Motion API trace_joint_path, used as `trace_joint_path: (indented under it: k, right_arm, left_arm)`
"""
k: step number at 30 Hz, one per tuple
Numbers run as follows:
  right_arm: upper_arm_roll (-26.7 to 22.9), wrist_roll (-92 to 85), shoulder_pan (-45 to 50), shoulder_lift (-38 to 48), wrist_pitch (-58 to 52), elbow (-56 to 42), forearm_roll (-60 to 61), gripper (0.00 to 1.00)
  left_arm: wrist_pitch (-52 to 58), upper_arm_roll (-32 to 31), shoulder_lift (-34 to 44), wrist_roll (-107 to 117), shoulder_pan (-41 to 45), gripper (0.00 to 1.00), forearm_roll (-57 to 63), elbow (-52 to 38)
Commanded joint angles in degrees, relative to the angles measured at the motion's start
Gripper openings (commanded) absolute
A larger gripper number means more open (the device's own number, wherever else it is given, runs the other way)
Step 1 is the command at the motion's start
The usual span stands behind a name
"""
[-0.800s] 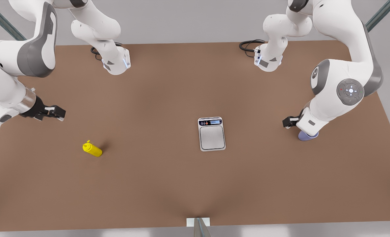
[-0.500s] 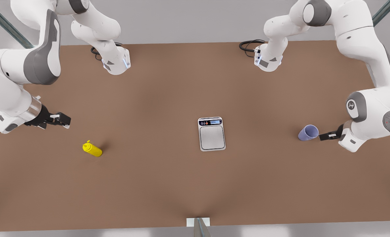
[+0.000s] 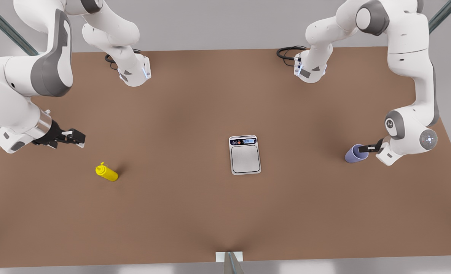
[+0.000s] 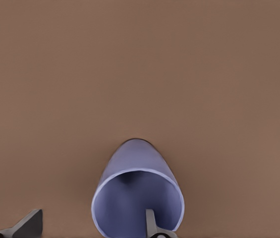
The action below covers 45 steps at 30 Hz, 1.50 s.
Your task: Move cup to the weight, pick up sauce bottle, pour sauce
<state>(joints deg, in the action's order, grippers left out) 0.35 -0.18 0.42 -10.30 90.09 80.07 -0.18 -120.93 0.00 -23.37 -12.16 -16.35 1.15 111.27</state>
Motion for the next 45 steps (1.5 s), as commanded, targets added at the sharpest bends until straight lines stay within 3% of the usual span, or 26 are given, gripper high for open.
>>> trace_joint_path:
  k: [1, 5, 6, 7, 8, 9, 10, 26, 28, 34, 41, 42, 44, 45]
  right_arm:
    - [0.0, 0.0, 0.02, 0.02, 0.0, 0.0, 0.0, 1.0]
    - [0.0, 0.09, 0.02, -0.24, 0.09, 0.0, -0.09, 1.0]
    - [0.0, 0.09, 0.02, -0.24, 0.0, 0.0, -0.09, 1.0]
    - [0.0, 0.09, 0.02, -0.24, 0.0, 0.0, -0.09, 1.0]
    - [0.0, 0.09, 0.02, -0.33, 0.09, 0.0, -0.09, 1.0]
    - [0.0, 0.0, 0.02, -0.33, 0.09, -0.09, -0.09, 1.0]
    - [0.0, 0.0, 0.02, -0.33, 0.09, -0.09, -0.09, 1.0]
    - [0.09, -0.09, -0.06, -1.12, -0.35, -0.26, 0.0, 1.0]
    - [0.09, -0.09, -0.15, -1.12, -0.44, -0.26, 0.09, 1.0]
    - [0.09, 0.0, -0.15, -1.39, -0.35, -0.35, 0.09, 1.0]
    - [-0.09, 0.53, -0.5, -2.61, -0.53, -0.26, 2.81, 1.0]
    - [-1.4, 1.05, -0.85, -3.4, -0.61, -0.26, 7.0, 1.0]
    - [-11.07, 19.5, -1.73, -7.97, -4.12, -0.26, 25.56, 1.0]
    - [-13.26, 28.71, -4.63, -10.52, -7.11, 0.0, 33.38, 1.0]
  left_arm:
    - [-0.01, 0.0, -0.1, -0.06, 0.0, 1.0, -0.09, 0.0]
    - [-2.56, 0.0, -1.94, 0.03, -0.26, 1.0, -0.18, 0.26]
    - [-3.44, 0.0, -2.03, 0.38, -0.26, 0.9, -0.09, 0.44]
    - [-3.61, 0.0, -2.12, 0.64, -0.35, 0.7, -0.09, 0.44]
    - [-3.61, 0.0, -2.21, 0.65, -0.26, 0.4, -0.09, 0.44]
    - [-3.7, 0.0, -2.47, 0.65, -0.26, 0.25, -0.09, 0.61]
    - [-3.79, 0.0, -2.56, 0.65, -0.35, 0.21, -0.09, 0.61]
    - [-2.12, -0.09, -2.03, 3.11, 0.79, 0.21, -5.54, 0.44]
    - [-2.12, -0.09, -0.54, 6.62, 4.48, 0.21, -5.63, 0.09]
    - [0.61, -2.46, 0.34, 38.34, 26.1, 0.21, -8.79, -2.64]
    - [4.48, -13.1, -3.35, 56.45, 28.83, 0.21, -10.81, -11.25]
    - [4.21, -13.18, -3.88, 56.54, 29.53, 0.21, -11.69, -12.21]
    - [3.16, -13.18, -7.22, 57.33, 30.24, 0.21, -13.1, -16.35]
    - [2.02, -13.18, -8.45, 57.51, 30.32, 0.21, -13.28, -18.01]
